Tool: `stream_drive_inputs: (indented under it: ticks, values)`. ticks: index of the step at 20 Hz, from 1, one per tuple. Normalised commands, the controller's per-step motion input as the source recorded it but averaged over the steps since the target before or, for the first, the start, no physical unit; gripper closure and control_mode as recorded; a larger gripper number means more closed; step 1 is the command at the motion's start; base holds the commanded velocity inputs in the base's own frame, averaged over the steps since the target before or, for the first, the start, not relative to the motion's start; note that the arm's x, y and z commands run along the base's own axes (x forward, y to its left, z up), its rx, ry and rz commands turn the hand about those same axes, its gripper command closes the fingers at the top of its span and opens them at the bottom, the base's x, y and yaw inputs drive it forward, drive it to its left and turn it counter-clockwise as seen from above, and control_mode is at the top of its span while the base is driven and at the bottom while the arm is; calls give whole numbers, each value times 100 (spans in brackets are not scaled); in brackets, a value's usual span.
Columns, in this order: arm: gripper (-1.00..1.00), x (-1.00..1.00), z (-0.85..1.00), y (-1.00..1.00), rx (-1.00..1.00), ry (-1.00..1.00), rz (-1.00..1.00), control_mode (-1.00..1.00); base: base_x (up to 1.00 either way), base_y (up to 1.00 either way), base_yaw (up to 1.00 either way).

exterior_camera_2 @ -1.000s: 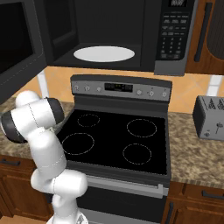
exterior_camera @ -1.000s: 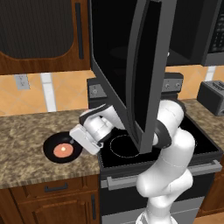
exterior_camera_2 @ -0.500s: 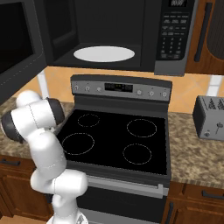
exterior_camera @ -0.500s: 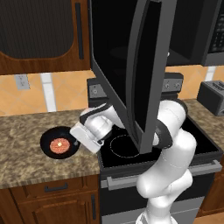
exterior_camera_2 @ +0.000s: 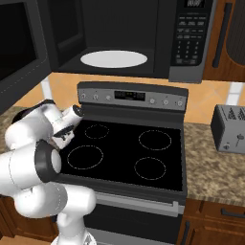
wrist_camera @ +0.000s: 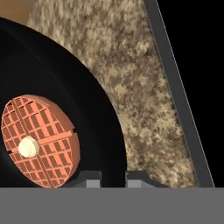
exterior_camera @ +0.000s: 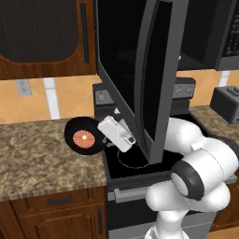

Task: Open the microwave, place the bowl with waffle inside the microwave, then close the microwave door and turn it on.

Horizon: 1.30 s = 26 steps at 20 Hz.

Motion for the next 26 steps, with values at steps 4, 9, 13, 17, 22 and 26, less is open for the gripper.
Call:
stream_drive_inputs:
  ticks: [4, 9, 13, 17, 22, 26]
  values:
    - [100, -23, 79, -100, -15, 0, 0, -100, 0, 0, 0]
    - [100, -43, 61, -100, -18, 0, 0, -100, 0, 0, 0]
    - [100, -51, 80, -100, -4, 0, -1, -100, 0, 0, 0]
    - [100, -60, 93, -100, 5, 0, -9, -100, 0, 0, 0]
    - [100, -11, 100, -86, 13, 0, -17, -100, 0, 0, 0]
    - [100, 15, 100, -49, 12, 0, -14, -100, 0, 0, 0]
